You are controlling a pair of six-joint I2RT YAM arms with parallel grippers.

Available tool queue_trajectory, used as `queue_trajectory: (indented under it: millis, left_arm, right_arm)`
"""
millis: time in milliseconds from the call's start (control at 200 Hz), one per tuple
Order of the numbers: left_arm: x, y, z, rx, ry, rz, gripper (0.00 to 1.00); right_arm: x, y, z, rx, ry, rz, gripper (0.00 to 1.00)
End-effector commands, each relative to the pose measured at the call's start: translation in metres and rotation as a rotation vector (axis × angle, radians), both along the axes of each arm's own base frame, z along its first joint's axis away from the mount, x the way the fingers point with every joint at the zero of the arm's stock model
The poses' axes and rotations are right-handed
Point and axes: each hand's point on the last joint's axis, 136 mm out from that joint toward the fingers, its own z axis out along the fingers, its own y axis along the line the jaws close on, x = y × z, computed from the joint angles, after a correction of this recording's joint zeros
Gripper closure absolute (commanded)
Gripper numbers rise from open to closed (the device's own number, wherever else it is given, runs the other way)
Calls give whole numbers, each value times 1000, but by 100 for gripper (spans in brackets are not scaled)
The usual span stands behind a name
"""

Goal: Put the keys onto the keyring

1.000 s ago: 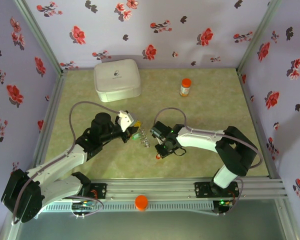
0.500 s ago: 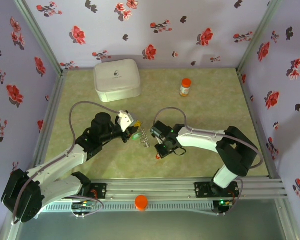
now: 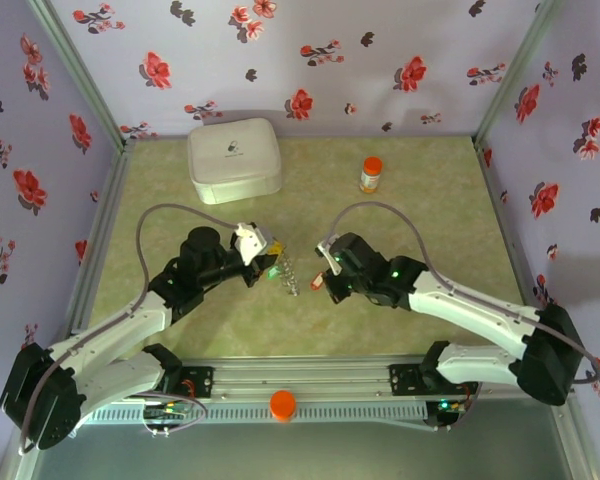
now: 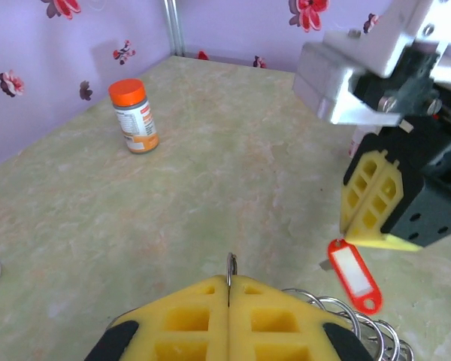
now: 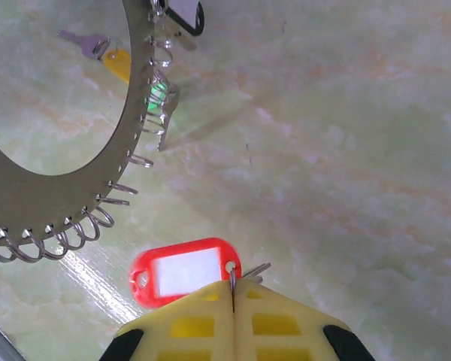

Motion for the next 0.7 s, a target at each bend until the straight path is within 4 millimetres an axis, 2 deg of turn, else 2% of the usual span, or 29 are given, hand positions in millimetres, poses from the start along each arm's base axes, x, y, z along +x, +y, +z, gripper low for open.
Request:
queue_trajectory:
  millis: [0, 65, 150, 220, 425, 540, 695]
  left_arm:
    - [-5, -8, 24, -30, -47, -43, 100]
    - [-9, -11, 21, -19, -25, -57, 100]
    - [-15, -19, 19, -15, 5, -89, 100]
    - [-21, -26, 17, -8, 21, -117, 100]
    - [-23, -37, 15, -14, 52, -132, 100]
    - [-23, -38, 16, -14, 84, -122, 100]
    - [-30, -34, 20, -52, 199, -95, 100]
  right_arm:
    - [4, 0, 12, 15, -102, 41, 100]
    - [10, -3, 22, 37, -157, 17, 100]
    - [27, -17, 31, -3, -231, -84, 100]
    - [29, -13, 35, -11, -237, -68, 100]
    - [12, 26, 45, 134, -222, 127, 100]
    - [3, 32, 56, 186, -289, 224, 100]
    - [-4, 28, 66, 178, -353, 291, 100]
